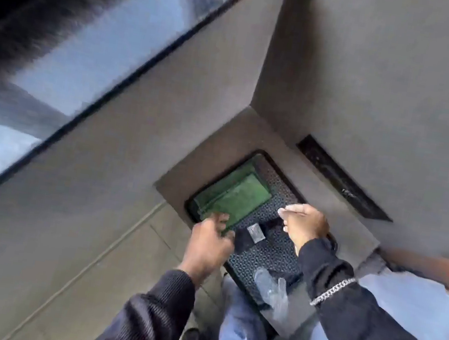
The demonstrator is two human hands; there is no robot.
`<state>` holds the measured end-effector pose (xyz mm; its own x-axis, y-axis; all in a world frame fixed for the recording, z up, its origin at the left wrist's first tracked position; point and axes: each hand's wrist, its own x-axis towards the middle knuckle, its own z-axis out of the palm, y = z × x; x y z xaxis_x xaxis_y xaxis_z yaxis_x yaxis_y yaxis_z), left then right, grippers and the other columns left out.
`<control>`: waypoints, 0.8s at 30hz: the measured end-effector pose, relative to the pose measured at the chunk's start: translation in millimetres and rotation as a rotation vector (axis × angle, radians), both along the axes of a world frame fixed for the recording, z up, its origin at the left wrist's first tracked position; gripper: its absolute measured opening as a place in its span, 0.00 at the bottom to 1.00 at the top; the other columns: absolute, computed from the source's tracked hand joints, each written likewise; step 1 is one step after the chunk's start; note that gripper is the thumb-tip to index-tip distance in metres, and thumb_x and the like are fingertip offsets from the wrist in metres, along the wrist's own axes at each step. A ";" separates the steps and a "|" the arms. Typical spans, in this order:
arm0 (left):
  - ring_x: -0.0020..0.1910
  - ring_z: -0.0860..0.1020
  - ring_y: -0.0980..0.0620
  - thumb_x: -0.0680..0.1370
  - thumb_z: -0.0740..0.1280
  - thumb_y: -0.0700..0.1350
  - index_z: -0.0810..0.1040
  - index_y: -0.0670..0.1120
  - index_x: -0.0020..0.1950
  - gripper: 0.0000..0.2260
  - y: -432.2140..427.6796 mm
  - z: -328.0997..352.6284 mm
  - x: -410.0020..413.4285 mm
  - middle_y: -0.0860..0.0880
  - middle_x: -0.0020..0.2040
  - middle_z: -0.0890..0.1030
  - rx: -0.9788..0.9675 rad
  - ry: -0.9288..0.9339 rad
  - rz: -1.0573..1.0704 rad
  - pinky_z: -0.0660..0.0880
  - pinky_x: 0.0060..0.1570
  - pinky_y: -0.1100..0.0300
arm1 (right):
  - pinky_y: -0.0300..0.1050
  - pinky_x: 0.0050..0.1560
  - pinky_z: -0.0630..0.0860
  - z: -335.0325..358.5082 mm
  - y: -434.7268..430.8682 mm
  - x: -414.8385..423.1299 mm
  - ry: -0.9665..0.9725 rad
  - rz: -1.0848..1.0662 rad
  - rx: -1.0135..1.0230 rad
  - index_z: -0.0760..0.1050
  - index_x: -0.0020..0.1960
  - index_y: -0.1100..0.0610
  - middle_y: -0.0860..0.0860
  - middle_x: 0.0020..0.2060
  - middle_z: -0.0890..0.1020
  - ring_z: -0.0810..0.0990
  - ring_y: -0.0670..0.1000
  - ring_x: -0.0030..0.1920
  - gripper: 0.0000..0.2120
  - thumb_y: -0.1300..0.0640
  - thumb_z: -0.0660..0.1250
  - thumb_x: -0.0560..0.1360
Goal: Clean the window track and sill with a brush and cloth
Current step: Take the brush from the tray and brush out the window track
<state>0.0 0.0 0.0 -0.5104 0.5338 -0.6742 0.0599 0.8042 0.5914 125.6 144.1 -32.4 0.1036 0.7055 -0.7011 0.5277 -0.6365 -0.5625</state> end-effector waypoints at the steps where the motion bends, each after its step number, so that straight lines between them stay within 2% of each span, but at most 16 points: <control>1: 0.49 0.80 0.49 0.74 0.67 0.40 0.78 0.44 0.58 0.13 5.6 -24.1 4.4 0.47 0.51 0.82 -0.042 -0.026 0.006 0.72 0.44 0.71 | 0.47 0.30 0.80 -24.1 0.9 11.9 0.009 -0.058 -0.056 0.81 0.44 0.67 0.56 0.27 0.82 0.79 0.52 0.26 0.06 0.68 0.75 0.68; 2: 0.50 0.81 0.45 0.73 0.66 0.40 0.78 0.44 0.56 0.12 12.4 -42.0 7.3 0.46 0.50 0.83 -0.104 -0.024 -0.007 0.75 0.47 0.63 | 0.43 0.25 0.78 -45.0 0.2 19.3 0.025 -0.106 -0.091 0.79 0.43 0.68 0.53 0.22 0.80 0.77 0.49 0.22 0.06 0.69 0.74 0.69; 3: 0.52 0.81 0.41 0.73 0.65 0.41 0.79 0.44 0.55 0.11 16.2 -58.6 7.8 0.43 0.51 0.84 -0.158 -0.004 -0.040 0.76 0.50 0.58 | 0.41 0.24 0.77 -61.2 -2.6 28.0 -0.012 -0.109 -0.120 0.77 0.40 0.67 0.53 0.21 0.79 0.76 0.47 0.20 0.07 0.68 0.75 0.69; 5: 0.55 0.80 0.37 0.73 0.65 0.44 0.78 0.45 0.55 0.12 25.9 -93.3 12.5 0.39 0.54 0.83 -0.271 0.048 -0.181 0.76 0.52 0.51 | 0.49 0.33 0.81 -92.2 -5.8 36.2 -0.088 -0.113 -0.160 0.74 0.34 0.61 0.57 0.27 0.80 0.80 0.53 0.26 0.13 0.60 0.78 0.68; 6: 0.54 0.80 0.36 0.73 0.65 0.46 0.77 0.46 0.55 0.12 29.9 -104.1 18.3 0.38 0.53 0.82 -0.306 0.092 -0.284 0.76 0.50 0.50 | 0.53 0.36 0.83 -103.2 -5.3 36.4 -0.129 -0.084 -0.159 0.73 0.33 0.59 0.59 0.29 0.81 0.82 0.56 0.29 0.15 0.56 0.79 0.67; 8: 0.50 0.80 0.35 0.72 0.65 0.48 0.75 0.45 0.53 0.12 31.9 -119.2 30.4 0.38 0.51 0.82 -0.283 0.224 -0.425 0.75 0.42 0.50 | 0.55 0.34 0.83 -115.4 -2.4 30.5 -0.212 -0.106 -0.114 0.72 0.33 0.57 0.61 0.30 0.82 0.84 0.58 0.30 0.19 0.51 0.81 0.63; 12: 0.44 0.80 0.35 0.71 0.69 0.42 0.71 0.42 0.54 0.15 28.1 -137.6 53.1 0.38 0.47 0.81 -0.207 0.332 -0.545 0.71 0.34 0.51 | 0.49 0.25 0.81 -130.2 -3.2 19.7 -0.257 -0.180 -0.080 0.74 0.39 0.56 0.56 0.27 0.83 0.83 0.51 0.23 0.18 0.53 0.82 0.61; 15: 0.41 0.79 0.36 0.70 0.67 0.38 0.73 0.42 0.50 0.10 27.3 -131.0 55.3 0.39 0.43 0.81 -0.190 0.267 -0.459 0.68 0.33 0.53 | 0.54 0.37 0.83 -124.1 -1.6 18.2 -0.294 -0.128 -0.111 0.76 0.38 0.57 0.59 0.35 0.85 0.85 0.56 0.34 0.14 0.52 0.79 0.61; 16: 0.41 0.79 0.36 0.69 0.66 0.36 0.75 0.42 0.48 0.09 27.2 -123.6 51.7 0.40 0.42 0.82 -0.177 0.218 -0.405 0.69 0.34 0.54 | 0.53 0.38 0.82 -115.6 0.4 17.7 -0.265 -0.118 -0.124 0.74 0.34 0.56 0.59 0.35 0.85 0.83 0.56 0.34 0.13 0.52 0.78 0.61; 19: 0.47 0.81 0.42 0.71 0.65 0.34 0.80 0.43 0.49 0.10 24.8 -84.6 29.2 0.44 0.46 0.84 -0.091 0.086 -0.263 0.77 0.44 0.54 | 0.42 0.24 0.70 -71.9 12.4 11.9 -0.039 -0.070 -0.112 0.68 0.28 0.56 0.53 0.22 0.77 0.71 0.52 0.24 0.18 0.58 0.77 0.64; 21: 0.48 0.81 0.47 0.73 0.67 0.35 0.81 0.45 0.50 0.09 21.3 -43.2 4.2 0.47 0.47 0.85 -0.025 0.066 -0.191 0.76 0.47 0.59 | 0.39 0.22 0.68 -21.3 19.8 2.9 0.152 -0.027 -0.129 0.72 0.33 0.57 0.51 0.23 0.76 0.71 0.49 0.22 0.14 0.60 0.77 0.68; 24: 0.47 0.81 0.49 0.73 0.68 0.36 0.82 0.45 0.49 0.08 13.1 38.4 -35.4 0.48 0.47 0.85 0.145 0.181 -0.119 0.74 0.47 0.61 | 0.38 0.24 0.74 68.2 22.3 -23.8 0.366 0.109 -0.131 0.77 0.43 0.62 0.53 0.29 0.80 0.78 0.48 0.25 0.07 0.60 0.74 0.73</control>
<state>-35.4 13.1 38.4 -0.5436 0.6816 -0.4897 0.2638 0.6927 0.6712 101.8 166.4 35.8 -0.2400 0.6009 -0.7625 0.3757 -0.6667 -0.6437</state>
